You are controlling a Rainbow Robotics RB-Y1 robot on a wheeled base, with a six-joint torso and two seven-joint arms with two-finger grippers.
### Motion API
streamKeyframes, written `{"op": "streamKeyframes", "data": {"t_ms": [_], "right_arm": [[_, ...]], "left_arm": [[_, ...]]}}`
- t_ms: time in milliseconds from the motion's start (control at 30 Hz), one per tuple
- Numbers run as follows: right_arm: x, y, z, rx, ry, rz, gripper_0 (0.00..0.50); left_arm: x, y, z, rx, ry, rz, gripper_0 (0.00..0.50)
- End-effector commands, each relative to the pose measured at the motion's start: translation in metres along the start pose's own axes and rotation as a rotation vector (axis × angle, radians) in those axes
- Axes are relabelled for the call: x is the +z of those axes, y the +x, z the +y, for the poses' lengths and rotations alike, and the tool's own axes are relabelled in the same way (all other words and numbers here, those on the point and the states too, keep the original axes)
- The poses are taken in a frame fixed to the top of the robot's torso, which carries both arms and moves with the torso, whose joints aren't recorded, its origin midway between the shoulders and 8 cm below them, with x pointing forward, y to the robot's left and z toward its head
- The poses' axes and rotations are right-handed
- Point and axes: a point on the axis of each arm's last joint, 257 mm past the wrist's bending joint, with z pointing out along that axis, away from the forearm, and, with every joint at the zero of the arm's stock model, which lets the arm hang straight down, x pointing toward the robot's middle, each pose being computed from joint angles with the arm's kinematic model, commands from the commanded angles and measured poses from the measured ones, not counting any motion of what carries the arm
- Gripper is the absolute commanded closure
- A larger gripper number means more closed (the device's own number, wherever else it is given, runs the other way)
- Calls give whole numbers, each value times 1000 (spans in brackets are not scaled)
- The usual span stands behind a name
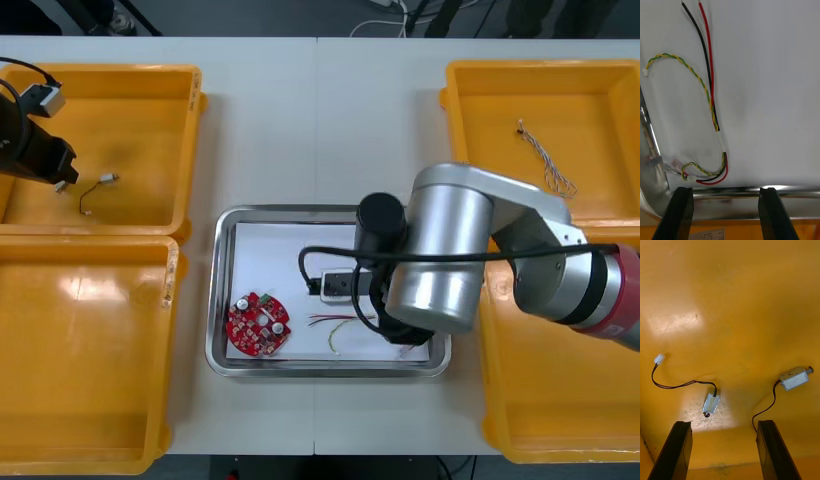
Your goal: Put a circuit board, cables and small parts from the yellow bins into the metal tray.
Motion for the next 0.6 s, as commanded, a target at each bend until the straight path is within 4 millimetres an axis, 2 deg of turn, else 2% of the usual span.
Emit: {"op": "streamKeyframes", "data": {"t_ms": [33,267,367,600], "right_arm": [[-47,-22,-33,38,34,-62,0],[-82,-9,-62,156,26,-91,0],[-98,-8,-82,218,54,-139,0],[-123,17,-130,388,108,-194,0]], "left_arm": [[-27,-32,26,50,-46,-79,0],[-22,-31,26,58,-53,-79,0],[-16,-30,28,55,-58,-85,0],[-4,-31,25,57,-57,-96,0]]}}
